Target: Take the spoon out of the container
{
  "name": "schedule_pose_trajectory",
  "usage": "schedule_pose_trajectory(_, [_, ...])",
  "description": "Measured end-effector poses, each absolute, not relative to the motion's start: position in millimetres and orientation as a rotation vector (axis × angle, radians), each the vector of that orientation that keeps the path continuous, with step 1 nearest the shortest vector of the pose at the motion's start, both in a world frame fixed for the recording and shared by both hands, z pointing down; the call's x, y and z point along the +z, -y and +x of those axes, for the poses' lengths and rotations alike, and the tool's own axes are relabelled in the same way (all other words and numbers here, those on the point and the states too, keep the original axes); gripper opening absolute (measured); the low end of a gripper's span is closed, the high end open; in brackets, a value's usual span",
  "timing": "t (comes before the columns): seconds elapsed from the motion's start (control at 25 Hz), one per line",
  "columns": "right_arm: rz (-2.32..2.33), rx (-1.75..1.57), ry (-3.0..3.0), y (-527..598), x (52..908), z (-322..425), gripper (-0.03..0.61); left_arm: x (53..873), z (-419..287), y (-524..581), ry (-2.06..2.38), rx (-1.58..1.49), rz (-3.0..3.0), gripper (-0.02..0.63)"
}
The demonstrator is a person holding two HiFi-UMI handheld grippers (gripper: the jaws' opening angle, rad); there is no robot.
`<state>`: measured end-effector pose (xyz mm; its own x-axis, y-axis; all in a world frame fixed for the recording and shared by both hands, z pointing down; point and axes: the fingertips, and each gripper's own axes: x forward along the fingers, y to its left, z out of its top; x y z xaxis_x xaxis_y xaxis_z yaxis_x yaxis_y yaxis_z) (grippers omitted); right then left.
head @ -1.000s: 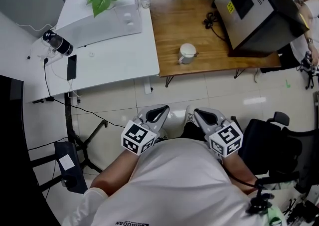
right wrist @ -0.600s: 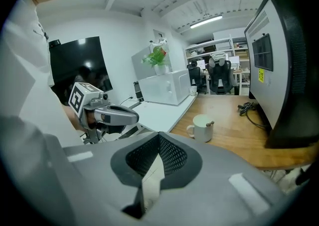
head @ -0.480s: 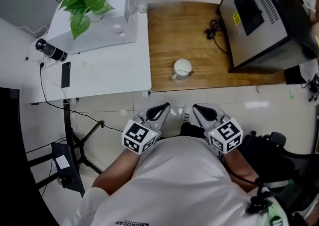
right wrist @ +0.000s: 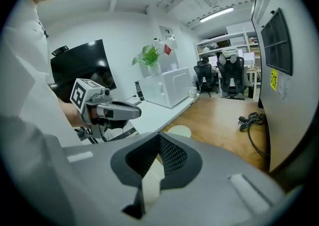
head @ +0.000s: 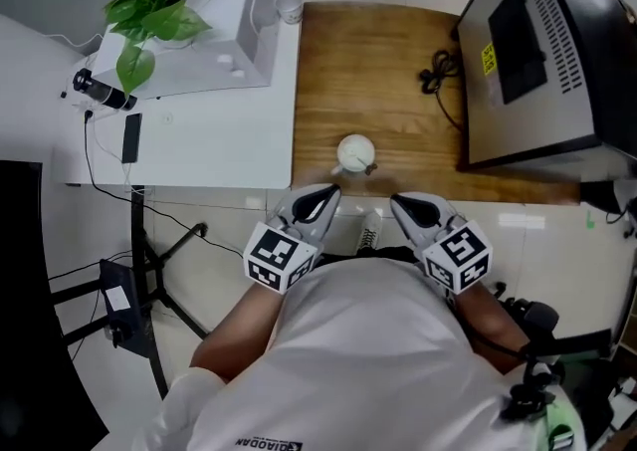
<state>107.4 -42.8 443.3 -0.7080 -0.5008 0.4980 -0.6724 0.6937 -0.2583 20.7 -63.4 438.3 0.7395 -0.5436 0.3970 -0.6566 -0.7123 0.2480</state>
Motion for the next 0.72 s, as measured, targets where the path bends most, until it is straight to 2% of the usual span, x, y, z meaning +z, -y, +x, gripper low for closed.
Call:
schedule_pose_trajectory(0.36, [0.882, 0.628, 2.516, 72.1, 458.0, 109.1, 0.008, 443.6, 20.1, 88.8, 0.97, 0.441, 2.551, 0.005])
schedule_pose_trajectory(0.6, [1.008, 0.687, 2.449, 93.2, 466.7, 101.1, 0.01, 452.8, 10.2, 97.5, 0.85, 0.495, 2.547, 0.005])
schedule_pose_trajectory(0.72, [1.061, 0.734, 2.412, 102.0, 474.2, 96.3, 0.051, 459.9, 7.8, 100.6, 0.775, 0.518, 2.547, 0.005])
